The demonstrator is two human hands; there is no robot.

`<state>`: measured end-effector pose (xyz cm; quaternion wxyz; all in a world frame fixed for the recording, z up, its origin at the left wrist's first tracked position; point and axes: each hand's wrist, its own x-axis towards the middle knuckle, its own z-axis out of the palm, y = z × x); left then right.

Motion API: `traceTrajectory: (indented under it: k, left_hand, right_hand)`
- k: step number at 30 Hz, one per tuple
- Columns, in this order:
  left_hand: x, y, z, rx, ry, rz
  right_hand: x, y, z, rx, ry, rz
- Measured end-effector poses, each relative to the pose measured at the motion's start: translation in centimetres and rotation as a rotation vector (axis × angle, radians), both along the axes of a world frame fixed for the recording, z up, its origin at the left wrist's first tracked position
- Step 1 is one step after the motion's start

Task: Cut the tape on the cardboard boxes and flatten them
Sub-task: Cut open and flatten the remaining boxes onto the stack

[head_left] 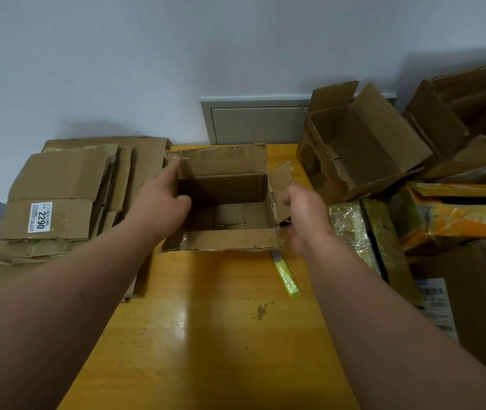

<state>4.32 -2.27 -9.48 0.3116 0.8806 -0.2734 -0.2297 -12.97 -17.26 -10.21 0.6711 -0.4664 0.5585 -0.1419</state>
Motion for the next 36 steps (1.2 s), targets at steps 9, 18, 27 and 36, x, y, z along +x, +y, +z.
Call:
traceTrajectory:
  k: [9, 18, 27, 36]
  left_hand:
    - [2.8, -0.2, 2.6, -0.424, 0.277, 0.388]
    - [3.2, 1.2, 2.4, -0.258, 0.610, 0.407]
    - [1.7, 3.8, 2.6, 0.042, 0.412, 0.280]
    - [1.1, 4.4, 0.0, 0.373, -0.186, -0.031]
  right_hand:
    - [-0.2, -0.1, 1.7, -0.321, -0.151, 0.076]
    - [-1.0, 3.9, 2.1, -0.669, -0.081, 0.415]
    - [-2.2, 6.9, 1.1, -0.747, -0.015, 0.531]
    - [-1.9, 6.4, 1.3, -0.511, 0.056, 0.548]
